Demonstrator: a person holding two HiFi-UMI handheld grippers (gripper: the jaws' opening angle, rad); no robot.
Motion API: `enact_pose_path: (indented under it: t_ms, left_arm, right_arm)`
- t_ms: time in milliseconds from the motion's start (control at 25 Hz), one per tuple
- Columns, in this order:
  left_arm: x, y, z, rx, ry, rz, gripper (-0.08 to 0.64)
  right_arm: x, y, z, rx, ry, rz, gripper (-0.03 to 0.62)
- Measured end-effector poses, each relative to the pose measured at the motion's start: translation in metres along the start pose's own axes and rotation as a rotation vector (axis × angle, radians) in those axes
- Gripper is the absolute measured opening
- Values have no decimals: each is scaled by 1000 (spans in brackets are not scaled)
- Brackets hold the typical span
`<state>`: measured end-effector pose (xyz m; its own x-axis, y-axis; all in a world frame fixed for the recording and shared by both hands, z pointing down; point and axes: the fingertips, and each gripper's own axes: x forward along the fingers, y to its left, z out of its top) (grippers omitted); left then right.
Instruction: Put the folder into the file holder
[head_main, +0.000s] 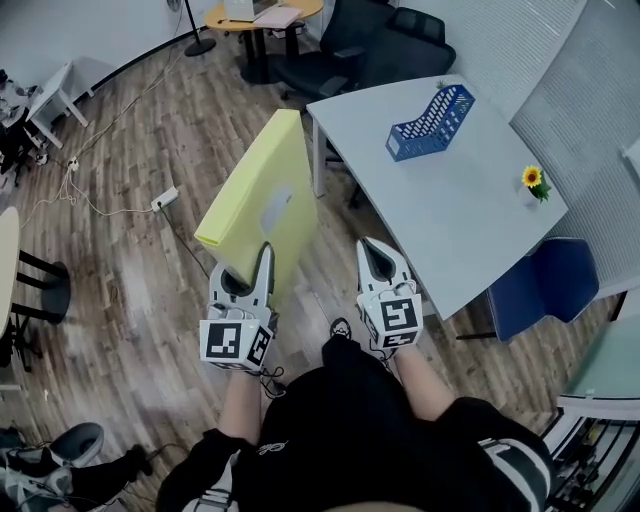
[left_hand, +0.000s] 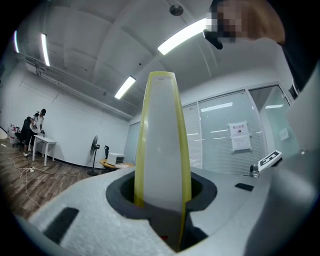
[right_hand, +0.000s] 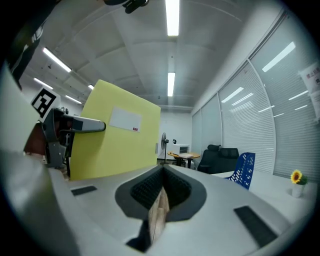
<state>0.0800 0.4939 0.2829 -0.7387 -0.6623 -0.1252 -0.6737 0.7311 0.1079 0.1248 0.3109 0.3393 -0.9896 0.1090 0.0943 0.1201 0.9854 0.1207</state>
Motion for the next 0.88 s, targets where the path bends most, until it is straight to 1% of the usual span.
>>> enact_pose_path:
  t_ms: [120,240,440,520,680,880]
  left_arm:
    - [37,5,1,-2,-4,14,144]
    - [72,6,0,1,-5,14,144]
    - [116,3,-12,-23,13,2,144]
    - [133,0,-15,-33,14,-10,144]
    - [168,3,-13,-30,19,-43,144]
    - [217,9,-19,-25,37,-113,146]
  right_arm:
    - [30,-25,4,-8,-2,19,5]
    - [53,-54,6,-4,-7,17,5]
    - [78,-87,-9,33,16,16,5]
    - [87,-99,-10,39,20,7,5]
    - [110,-120,-8,48,19,-19,5]
    - [135,-145,-15,67,38,-89,5]
